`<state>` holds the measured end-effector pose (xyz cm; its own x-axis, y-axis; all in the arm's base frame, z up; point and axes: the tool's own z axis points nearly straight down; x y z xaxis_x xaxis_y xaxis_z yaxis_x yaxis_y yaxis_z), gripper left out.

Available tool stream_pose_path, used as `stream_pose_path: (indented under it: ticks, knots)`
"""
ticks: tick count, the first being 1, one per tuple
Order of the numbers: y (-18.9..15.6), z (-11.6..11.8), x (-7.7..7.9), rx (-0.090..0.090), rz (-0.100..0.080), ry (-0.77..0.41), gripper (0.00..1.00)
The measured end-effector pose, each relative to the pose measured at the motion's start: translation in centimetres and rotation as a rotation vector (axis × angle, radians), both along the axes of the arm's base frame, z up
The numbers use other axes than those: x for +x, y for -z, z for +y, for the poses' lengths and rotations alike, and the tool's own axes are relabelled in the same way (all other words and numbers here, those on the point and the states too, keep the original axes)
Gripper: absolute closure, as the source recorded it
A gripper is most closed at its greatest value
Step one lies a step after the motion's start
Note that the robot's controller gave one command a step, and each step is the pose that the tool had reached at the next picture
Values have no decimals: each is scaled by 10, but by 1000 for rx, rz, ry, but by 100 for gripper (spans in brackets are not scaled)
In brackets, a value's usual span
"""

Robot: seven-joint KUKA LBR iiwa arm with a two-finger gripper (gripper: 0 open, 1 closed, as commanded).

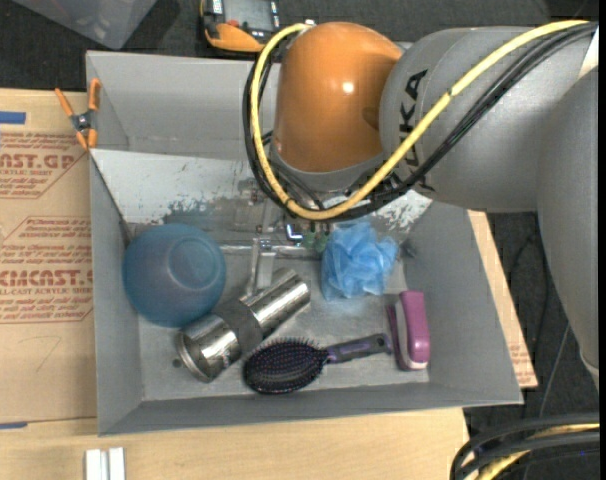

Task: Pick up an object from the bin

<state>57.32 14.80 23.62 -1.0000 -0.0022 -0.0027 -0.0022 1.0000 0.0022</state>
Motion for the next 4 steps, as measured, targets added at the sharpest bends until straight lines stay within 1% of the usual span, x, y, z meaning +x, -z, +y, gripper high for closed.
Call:
stream_pose_path:
  ticks: [1, 2, 3, 4]
  knots:
    - [53, -67, -45, -3, 6, -110, 0]
    - [49, -60, -48, 4, -9, -53, 0]
    - [111, -76, -52, 1, -15, -263, 0]
    - [134, -94, -81, 2, -43, -349, 0]
